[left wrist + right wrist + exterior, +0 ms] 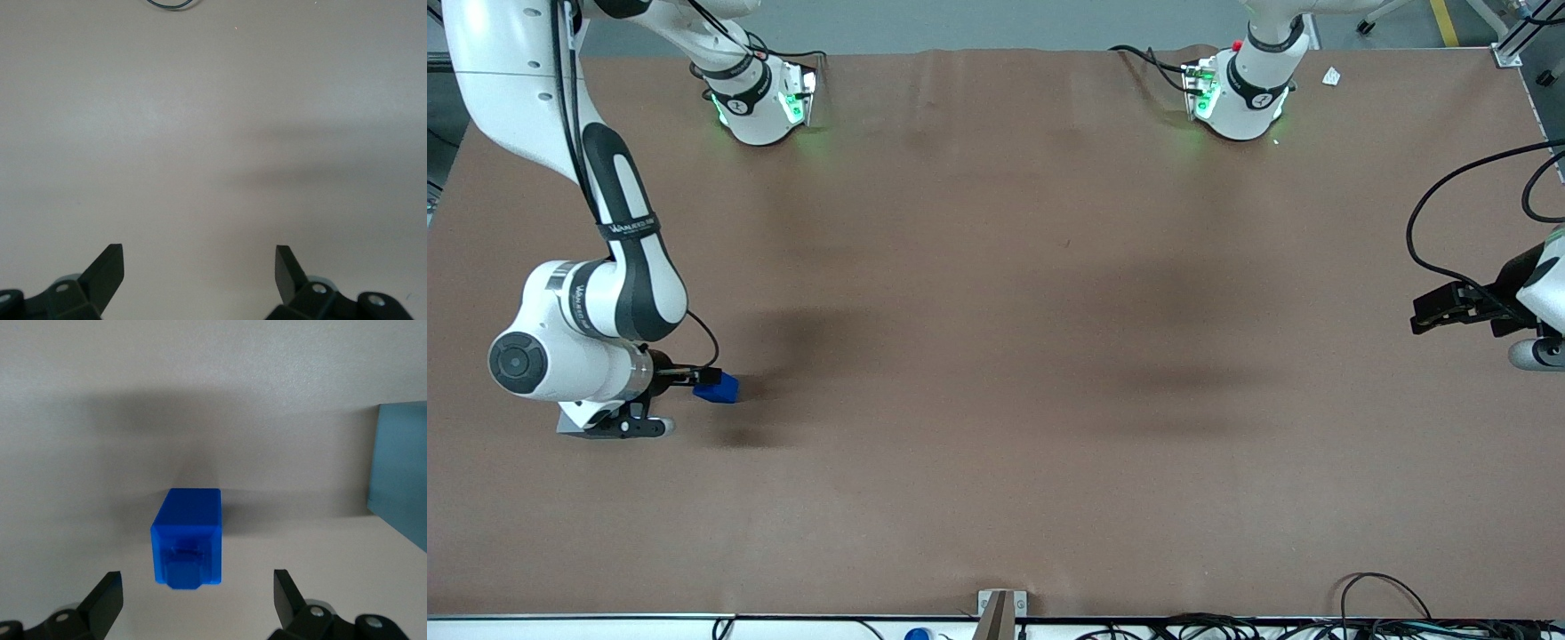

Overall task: Insert blue part into gray base with right arm
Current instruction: 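Close the right gripper on the blue block and lift it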

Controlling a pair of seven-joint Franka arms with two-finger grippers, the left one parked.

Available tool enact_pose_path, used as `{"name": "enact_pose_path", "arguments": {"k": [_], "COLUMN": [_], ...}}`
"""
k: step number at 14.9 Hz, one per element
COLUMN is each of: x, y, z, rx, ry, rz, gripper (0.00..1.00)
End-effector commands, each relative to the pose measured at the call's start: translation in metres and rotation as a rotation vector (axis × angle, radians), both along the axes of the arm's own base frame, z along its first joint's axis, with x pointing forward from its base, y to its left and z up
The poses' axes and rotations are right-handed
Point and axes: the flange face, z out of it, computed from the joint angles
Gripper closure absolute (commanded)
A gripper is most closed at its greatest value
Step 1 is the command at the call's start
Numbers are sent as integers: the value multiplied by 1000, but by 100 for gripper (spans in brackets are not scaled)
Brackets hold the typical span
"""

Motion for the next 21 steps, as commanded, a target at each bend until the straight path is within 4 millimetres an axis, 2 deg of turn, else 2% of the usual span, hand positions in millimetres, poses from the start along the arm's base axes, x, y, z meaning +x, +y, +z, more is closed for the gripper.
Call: {"name": "enact_pose_path", "arguments": {"k": [1,9,18,20,21], "x": [2,3,4,4,4], "y": [1,3,2,1,2], "z": [-7,-23,-31,-32,-32], "rx": [12,10,8,9,9], "ry": [-1,-1,-1,-1,-1], "rz": [-15,-12,-15,-19,-18], "gripper": [2,5,12,19,26]}}
